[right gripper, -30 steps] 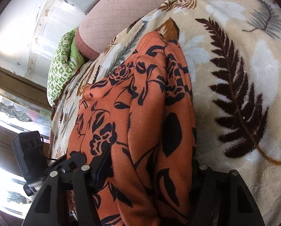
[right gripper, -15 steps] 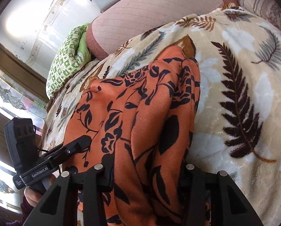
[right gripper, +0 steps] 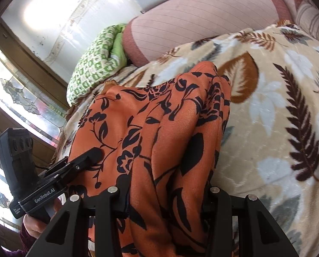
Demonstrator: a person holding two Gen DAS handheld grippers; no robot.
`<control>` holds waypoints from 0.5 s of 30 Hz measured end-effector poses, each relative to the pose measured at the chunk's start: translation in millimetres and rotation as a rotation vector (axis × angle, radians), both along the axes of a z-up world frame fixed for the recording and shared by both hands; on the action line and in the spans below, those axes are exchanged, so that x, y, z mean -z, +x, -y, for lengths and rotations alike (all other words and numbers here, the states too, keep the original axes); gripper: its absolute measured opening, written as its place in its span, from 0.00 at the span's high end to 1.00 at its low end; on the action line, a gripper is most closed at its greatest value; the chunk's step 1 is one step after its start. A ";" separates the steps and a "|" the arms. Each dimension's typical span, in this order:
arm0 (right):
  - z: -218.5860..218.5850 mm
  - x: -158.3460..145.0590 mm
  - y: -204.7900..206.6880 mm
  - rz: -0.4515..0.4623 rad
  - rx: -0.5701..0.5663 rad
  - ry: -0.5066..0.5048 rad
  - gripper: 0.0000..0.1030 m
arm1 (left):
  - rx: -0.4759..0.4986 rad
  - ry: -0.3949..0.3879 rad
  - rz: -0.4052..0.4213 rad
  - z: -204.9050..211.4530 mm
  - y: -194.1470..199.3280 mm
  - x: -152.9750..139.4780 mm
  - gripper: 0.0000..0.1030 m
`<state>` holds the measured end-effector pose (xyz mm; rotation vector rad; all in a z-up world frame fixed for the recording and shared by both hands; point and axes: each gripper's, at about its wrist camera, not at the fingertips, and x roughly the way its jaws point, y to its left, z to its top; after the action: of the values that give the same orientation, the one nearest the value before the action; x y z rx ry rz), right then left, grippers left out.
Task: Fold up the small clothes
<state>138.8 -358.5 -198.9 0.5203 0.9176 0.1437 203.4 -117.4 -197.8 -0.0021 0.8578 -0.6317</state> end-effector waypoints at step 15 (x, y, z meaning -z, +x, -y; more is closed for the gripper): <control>-62.3 -3.4 14.4 0.073 -0.067 0.015 0.56 | -0.101 0.019 0.027 -62.1 6.5 -8.7 0.57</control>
<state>153.2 -296.2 -195.5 0.4952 0.8635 0.2294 209.9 -55.3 -189.1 -0.0199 0.8323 -0.5283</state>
